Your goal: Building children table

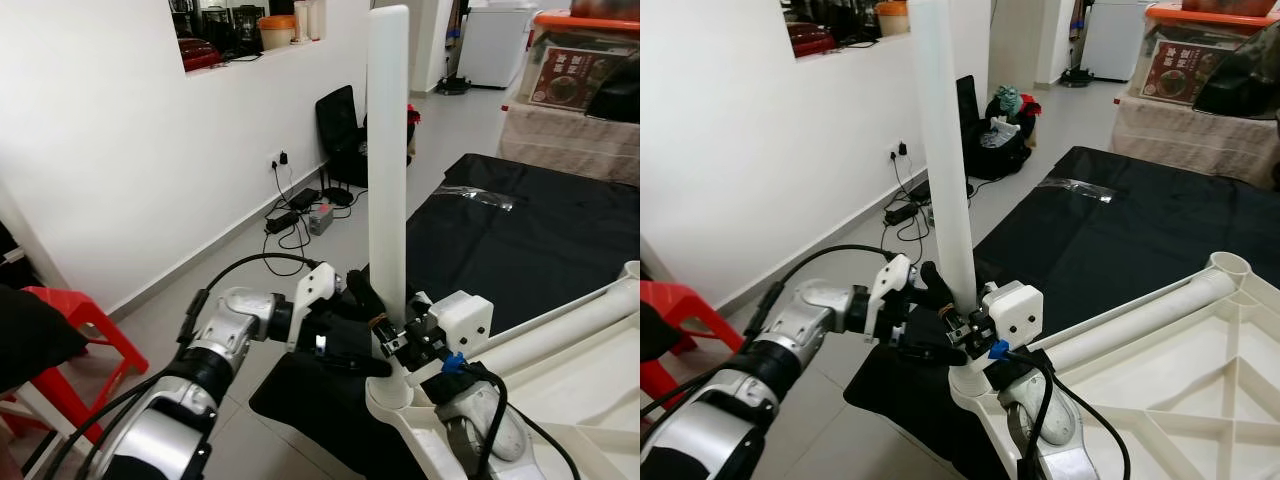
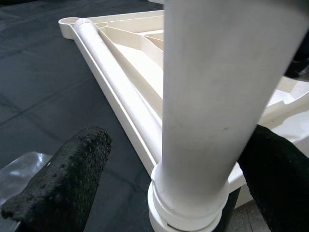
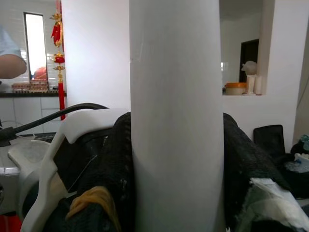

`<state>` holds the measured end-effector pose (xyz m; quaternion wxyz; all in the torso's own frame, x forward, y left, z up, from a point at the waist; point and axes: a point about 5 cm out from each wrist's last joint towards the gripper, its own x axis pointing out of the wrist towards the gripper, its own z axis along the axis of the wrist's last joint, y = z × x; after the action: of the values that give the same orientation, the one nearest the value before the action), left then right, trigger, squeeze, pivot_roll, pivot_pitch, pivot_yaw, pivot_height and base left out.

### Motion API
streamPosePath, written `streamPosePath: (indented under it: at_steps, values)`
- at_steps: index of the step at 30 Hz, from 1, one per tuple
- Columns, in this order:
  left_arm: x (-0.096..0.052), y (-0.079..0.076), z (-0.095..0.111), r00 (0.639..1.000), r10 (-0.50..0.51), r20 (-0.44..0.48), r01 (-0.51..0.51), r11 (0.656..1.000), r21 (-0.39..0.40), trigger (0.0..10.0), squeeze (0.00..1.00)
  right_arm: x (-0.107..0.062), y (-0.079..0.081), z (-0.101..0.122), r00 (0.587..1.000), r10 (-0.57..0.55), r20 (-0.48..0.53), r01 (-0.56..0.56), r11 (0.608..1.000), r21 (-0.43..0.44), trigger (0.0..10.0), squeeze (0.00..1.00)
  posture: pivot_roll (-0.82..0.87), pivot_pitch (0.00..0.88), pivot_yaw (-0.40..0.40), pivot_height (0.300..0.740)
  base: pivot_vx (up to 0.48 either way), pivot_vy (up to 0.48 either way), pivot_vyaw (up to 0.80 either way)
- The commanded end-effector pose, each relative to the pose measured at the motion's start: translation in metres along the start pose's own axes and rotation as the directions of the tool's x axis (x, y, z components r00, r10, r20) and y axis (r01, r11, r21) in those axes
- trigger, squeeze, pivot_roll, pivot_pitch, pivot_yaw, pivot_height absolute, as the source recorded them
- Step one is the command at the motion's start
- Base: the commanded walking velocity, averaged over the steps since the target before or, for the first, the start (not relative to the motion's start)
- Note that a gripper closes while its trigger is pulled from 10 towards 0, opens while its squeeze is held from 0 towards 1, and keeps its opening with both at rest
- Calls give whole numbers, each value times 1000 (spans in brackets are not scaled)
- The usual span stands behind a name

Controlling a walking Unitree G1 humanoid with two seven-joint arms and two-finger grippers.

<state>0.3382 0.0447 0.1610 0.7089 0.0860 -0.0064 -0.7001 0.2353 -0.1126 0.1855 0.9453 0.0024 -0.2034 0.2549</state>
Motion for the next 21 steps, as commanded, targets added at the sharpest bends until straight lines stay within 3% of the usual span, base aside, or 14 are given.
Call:
streamPosePath:
  at_steps: [1,12,21]
  values:
    - [1,6,7,999,42,18,-42,999,14,10000,0,0,14,-4,997,71,-21,-70,997,29,10000,94,-83,0,60,740,0,0,0]
    - [25,7,15,997,61,54,-64,997,52,10000,0,0,14,-4,997,70,-31,-67,994,83,10000,90,-100,0,61,740,0,0,0]
    - [31,7,17,994,76,73,-80,995,62,10000,0,-1,13,-4,998,49,-35,-45,994,100,10000,110,-100,0,66,740,0,0,0]
